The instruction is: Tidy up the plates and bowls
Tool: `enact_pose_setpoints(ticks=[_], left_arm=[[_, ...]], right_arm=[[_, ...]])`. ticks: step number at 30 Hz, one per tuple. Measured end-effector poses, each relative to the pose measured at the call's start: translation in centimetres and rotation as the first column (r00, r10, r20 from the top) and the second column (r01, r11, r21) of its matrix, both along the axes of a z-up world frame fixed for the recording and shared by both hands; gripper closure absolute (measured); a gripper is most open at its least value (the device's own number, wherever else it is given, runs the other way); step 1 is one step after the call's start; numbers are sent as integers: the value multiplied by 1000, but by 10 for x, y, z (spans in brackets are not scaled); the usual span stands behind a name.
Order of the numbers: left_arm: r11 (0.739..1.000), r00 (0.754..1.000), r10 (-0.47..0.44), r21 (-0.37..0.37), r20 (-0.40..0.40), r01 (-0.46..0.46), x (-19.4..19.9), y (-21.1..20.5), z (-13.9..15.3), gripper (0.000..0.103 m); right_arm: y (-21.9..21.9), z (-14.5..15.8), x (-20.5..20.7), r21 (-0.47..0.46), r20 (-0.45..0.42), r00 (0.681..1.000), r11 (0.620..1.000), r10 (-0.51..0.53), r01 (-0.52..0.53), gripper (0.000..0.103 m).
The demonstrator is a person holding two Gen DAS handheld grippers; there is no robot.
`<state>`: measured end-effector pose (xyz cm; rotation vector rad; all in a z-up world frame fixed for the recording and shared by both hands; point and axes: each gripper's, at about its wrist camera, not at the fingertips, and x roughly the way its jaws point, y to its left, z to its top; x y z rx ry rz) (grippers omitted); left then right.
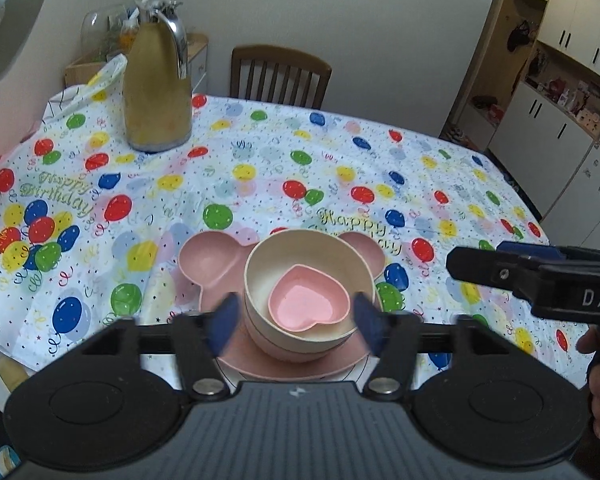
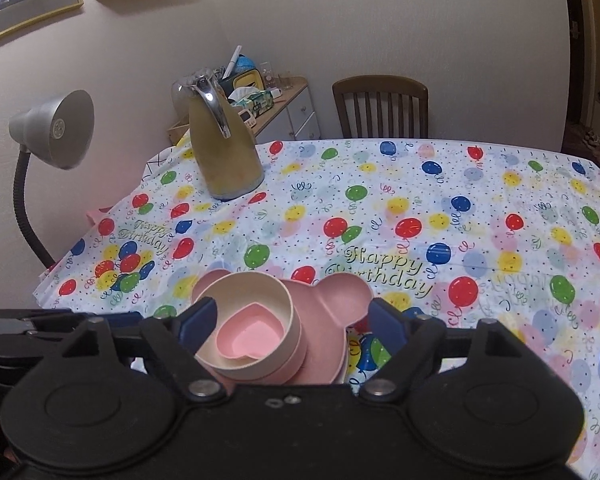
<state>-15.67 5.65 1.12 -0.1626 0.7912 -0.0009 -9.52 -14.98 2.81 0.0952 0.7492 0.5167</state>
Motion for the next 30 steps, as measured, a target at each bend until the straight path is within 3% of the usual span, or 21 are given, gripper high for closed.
enact_pose_setpoints(ticks=[2,8,11,18,30], left_arm=[[1000,1000,-5,14,31,4,-7,-4,4,27],[1000,998,-9,0,68,9,-20,-8,7,19],[1000,997,-7,-14,82,8,-26,-8,7,2],[999,997,4,-38,83,-1,-32,-8,8,1],[998,998,59,-26,7,-59,-37,-6,0,1]], right_arm=[[-2,0,-8,1,21,1000,1000,-1,1,11],[-8,5,-27,15,72,997,1000,-10,9,3],[-11,6,-33,26,69,997,999,-20,18,0],[-20,5,-41,39,52,997,998,-52,50,0],[-20,-1,-48,33,-9,997,997,-76,76,0]])
